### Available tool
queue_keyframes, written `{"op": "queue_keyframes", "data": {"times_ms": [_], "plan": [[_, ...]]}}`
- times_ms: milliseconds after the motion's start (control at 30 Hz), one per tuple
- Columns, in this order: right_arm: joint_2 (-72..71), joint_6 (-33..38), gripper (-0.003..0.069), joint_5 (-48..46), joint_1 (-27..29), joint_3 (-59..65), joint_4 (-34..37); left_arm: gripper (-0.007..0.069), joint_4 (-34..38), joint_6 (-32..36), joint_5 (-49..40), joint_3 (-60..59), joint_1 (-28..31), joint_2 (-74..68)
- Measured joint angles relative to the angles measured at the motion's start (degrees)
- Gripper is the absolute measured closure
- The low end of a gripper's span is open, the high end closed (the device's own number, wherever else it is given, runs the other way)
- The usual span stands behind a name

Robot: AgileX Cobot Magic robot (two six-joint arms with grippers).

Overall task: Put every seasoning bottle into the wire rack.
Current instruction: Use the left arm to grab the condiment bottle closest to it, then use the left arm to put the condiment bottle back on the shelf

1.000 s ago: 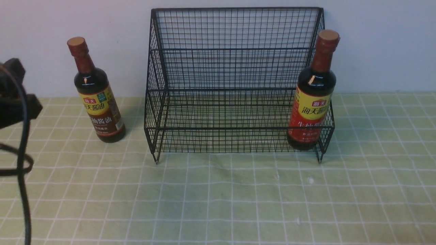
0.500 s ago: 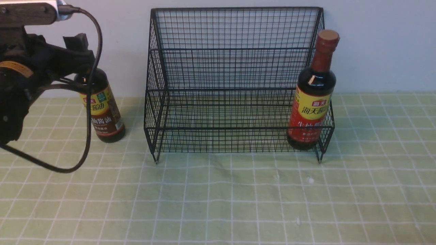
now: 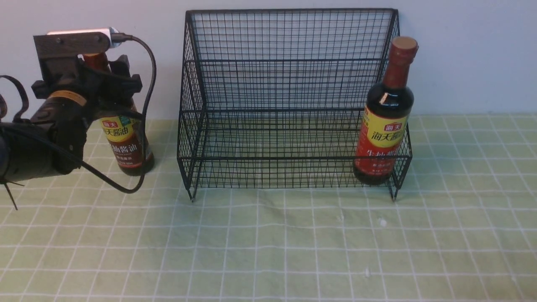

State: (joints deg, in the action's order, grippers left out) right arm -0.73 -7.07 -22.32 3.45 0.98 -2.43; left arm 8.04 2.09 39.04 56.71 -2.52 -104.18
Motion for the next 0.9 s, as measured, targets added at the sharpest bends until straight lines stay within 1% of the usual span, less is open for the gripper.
{"op": "queue_keyframes", "data": {"times_ms": [100, 133, 167, 300, 367, 467, 567, 667, 833, 900], "plan": [[0.0, 0.0, 0.0673, 0.0, 0.0, 0.0, 0.0, 0.0169, 0.16, 0.0, 1.41, 0.0, 0.0, -0.56], [0.0, 0.0, 0.0673, 0.0, 0.0, 0.0, 0.0, 0.0253, 0.16, 0.0, 1.88, 0.0, 0.0, -0.75], [0.0, 0.0, 0.0673, 0.0, 0.0, 0.0, 0.0, 0.037, 0.16, 0.0, 1.87, 0.07, 0.0, -0.87], [0.0, 0.0, 0.0673, 0.0, 0.0, 0.0, 0.0, 0.0369, -0.07, -0.31, 1.76, 0.13, 0.0, -0.75], [0.0, 0.0, 0.0673, 0.0, 0.0, 0.0, 0.0, 0.0369, -1.43, -0.45, 0.19, 0.13, 0.06, 0.08], [0.0, 0.0, 0.0673, 0.0, 0.0, 0.0, 0.0, 0.0369, -4.63, -0.46, -7.33, 0.01, 0.06, 4.08], [0.0, 0.0, 0.0673, 0.0, 0.0, 0.0, 0.0, 0.0369, -5.27, -0.58, -11.02, 0.53, 0.06, 7.37], [0.0, 0.0, 0.0673, 0.0, 0.0, 0.0, 0.0, 0.0369, -5.66, -0.58, -16.34, 3.06, 0.01, 13.18], [0.0, 0.0, 0.0673, 0.0, 0.0, 0.0, 0.0, 0.0369, -5.95, -0.58, -18.96, 8.18, -0.61, 19.53], [0.0, 0.0, 0.0673, 0.0, 0.0, 0.0, 0.0, 0.0369, -6.1, -0.58, -19.93, 11.54, -1.97, 21.48]]}}
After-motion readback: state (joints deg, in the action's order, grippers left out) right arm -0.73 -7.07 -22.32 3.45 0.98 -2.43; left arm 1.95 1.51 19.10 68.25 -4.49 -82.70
